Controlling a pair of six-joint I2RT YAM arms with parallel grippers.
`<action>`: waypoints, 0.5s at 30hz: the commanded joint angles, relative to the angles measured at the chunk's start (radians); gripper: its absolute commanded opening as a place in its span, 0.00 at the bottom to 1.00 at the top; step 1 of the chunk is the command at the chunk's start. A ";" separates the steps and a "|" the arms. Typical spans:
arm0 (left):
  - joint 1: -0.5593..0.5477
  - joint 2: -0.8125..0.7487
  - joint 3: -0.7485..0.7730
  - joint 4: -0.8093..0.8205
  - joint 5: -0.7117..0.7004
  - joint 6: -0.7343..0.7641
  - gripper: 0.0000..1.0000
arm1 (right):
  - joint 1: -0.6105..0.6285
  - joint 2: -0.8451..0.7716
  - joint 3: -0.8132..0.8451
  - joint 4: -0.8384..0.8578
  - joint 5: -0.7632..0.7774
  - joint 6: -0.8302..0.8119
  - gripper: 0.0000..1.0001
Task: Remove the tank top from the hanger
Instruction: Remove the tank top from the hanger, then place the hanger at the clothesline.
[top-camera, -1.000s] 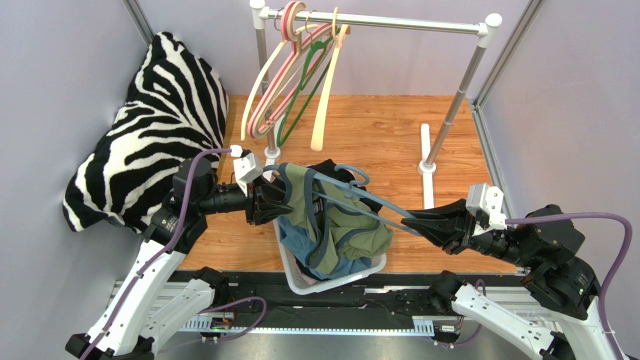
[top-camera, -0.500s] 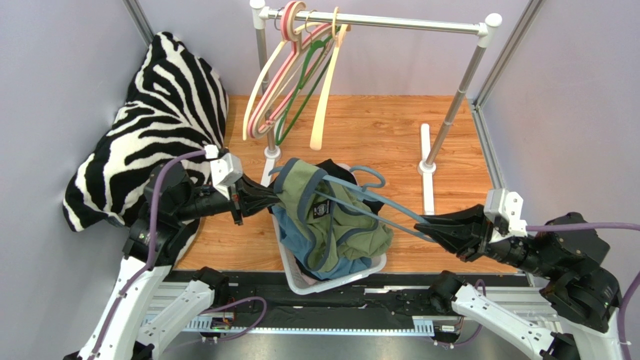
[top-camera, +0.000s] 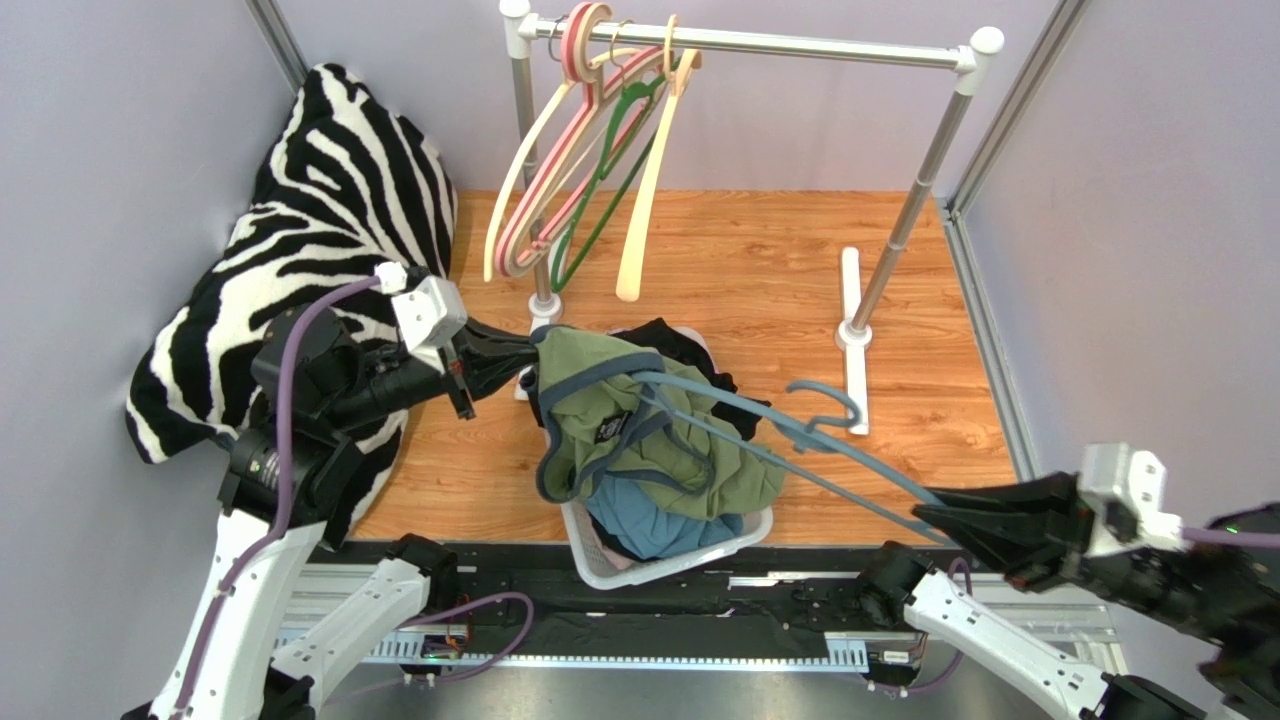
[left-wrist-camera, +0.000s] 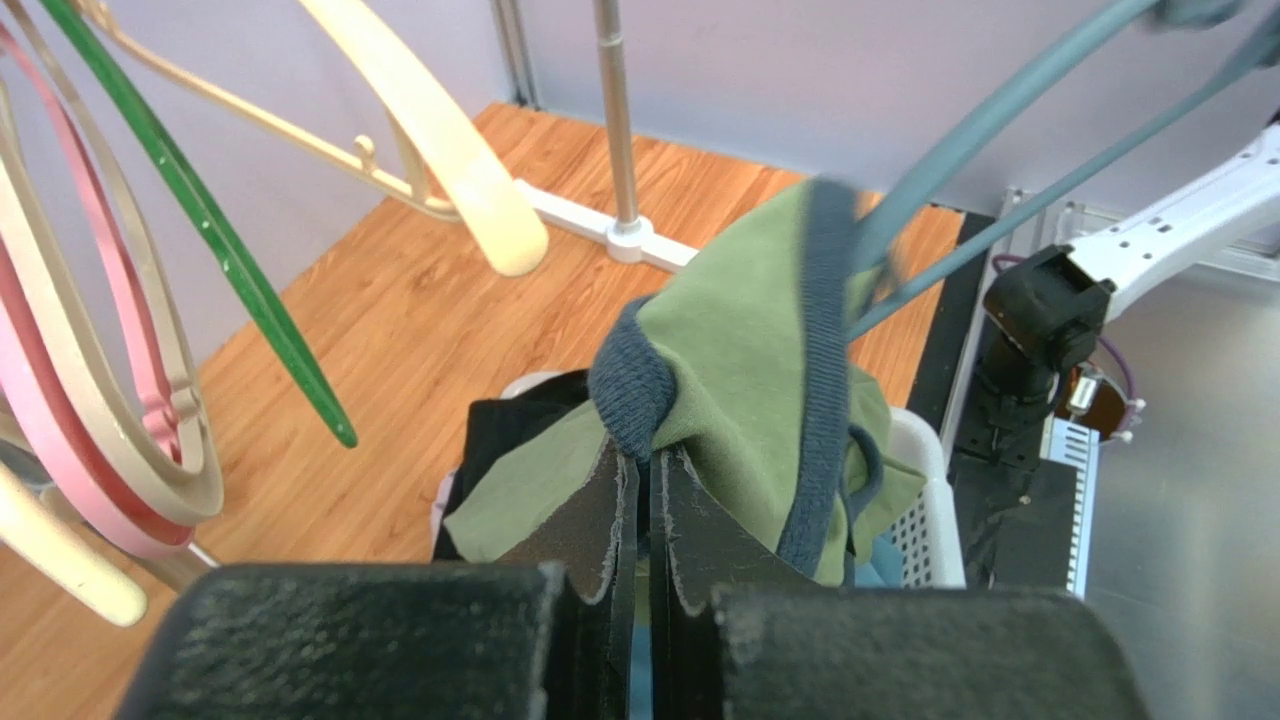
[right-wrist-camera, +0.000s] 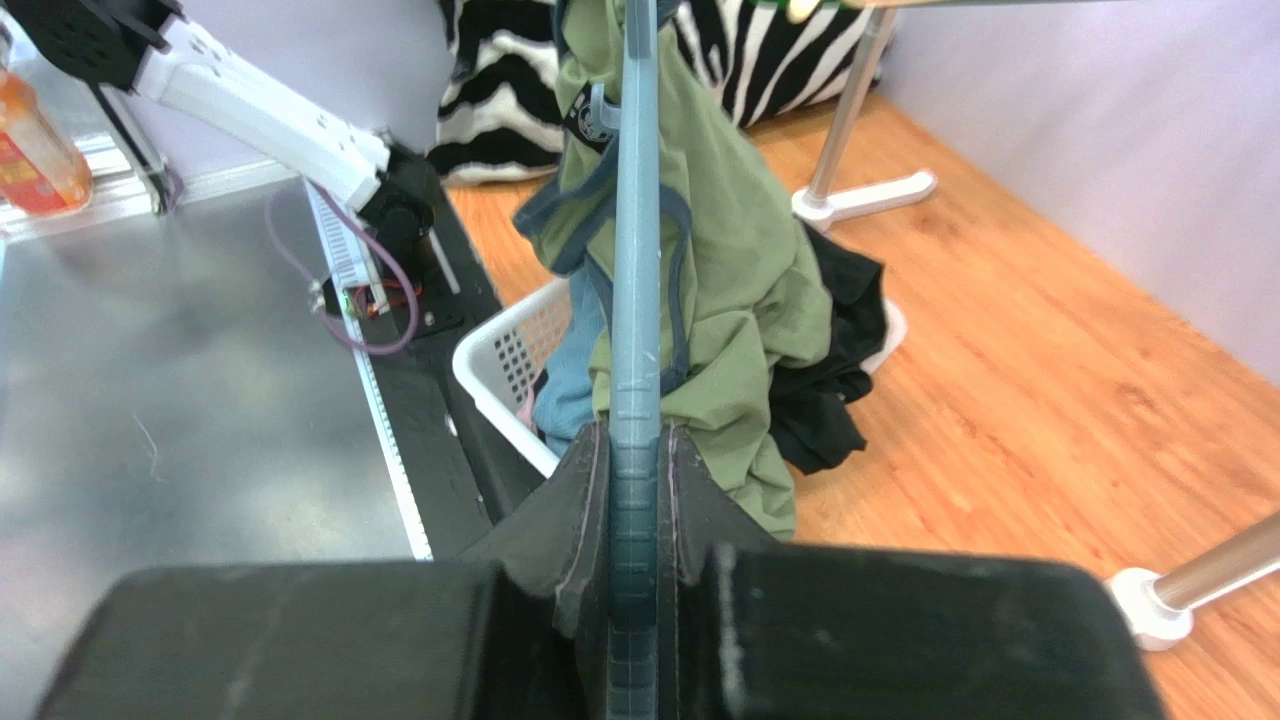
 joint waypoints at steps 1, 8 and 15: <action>0.007 0.055 0.010 0.039 -0.025 0.002 0.00 | -0.003 0.017 0.176 -0.114 0.146 0.050 0.00; -0.097 0.165 0.075 -0.045 0.059 0.031 0.00 | -0.001 0.031 0.138 0.061 0.423 0.031 0.00; -0.232 0.274 0.185 -0.191 -0.059 0.191 0.00 | -0.001 0.207 0.127 0.151 0.641 0.023 0.00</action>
